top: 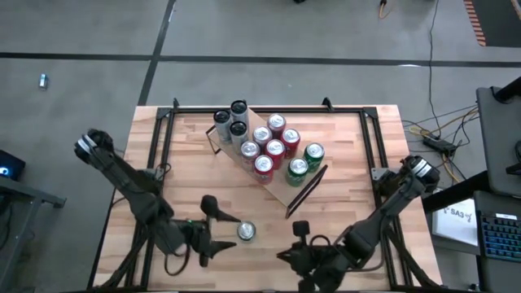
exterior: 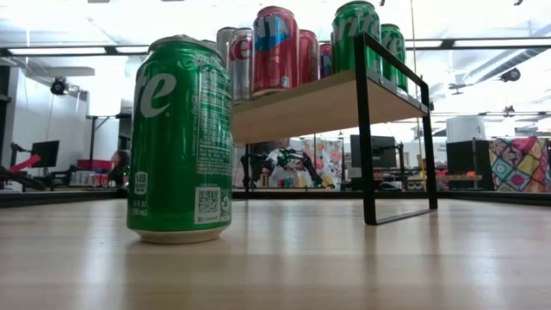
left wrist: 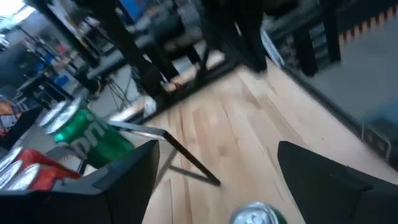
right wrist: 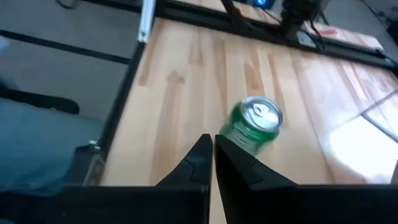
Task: Place canned beverage on shelf
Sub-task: Put the green soda can on the shelf aligned with the other green soda can
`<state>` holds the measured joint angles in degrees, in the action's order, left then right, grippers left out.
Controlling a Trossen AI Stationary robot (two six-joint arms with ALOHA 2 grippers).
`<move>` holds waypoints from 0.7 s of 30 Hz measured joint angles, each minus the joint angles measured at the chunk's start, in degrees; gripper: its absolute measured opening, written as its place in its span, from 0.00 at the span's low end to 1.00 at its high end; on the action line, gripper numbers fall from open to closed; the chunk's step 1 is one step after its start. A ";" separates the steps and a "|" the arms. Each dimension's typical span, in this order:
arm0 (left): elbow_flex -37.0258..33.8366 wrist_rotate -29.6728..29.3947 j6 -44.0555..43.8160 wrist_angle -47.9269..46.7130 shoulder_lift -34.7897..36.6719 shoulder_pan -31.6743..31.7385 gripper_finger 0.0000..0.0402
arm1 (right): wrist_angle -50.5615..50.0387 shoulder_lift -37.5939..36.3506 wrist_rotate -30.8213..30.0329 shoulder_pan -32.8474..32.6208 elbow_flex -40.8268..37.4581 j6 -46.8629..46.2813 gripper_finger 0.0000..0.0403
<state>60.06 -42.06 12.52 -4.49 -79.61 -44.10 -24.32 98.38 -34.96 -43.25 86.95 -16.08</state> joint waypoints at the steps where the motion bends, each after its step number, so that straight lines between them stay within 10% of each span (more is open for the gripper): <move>1: -2.38 -0.02 0.37 2.90 1.43 0.02 0.77 | -0.16 0.18 -0.04 0.21 -0.26 -0.52 0.02; 13: -22.98 -0.04 -4.71 18.02 10.43 0.04 0.77 | -2.45 0.73 -1.17 0.34 -1.30 -11.01 0.02; 21: -22.78 -8.21 6.27 22.97 10.53 0.22 0.77 | 0.73 0.69 -2.61 6.34 -1.13 -13.87 0.02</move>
<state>37.28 -50.27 18.79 18.48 -69.09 -43.88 -23.59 99.07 -37.57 -36.91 85.82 -29.95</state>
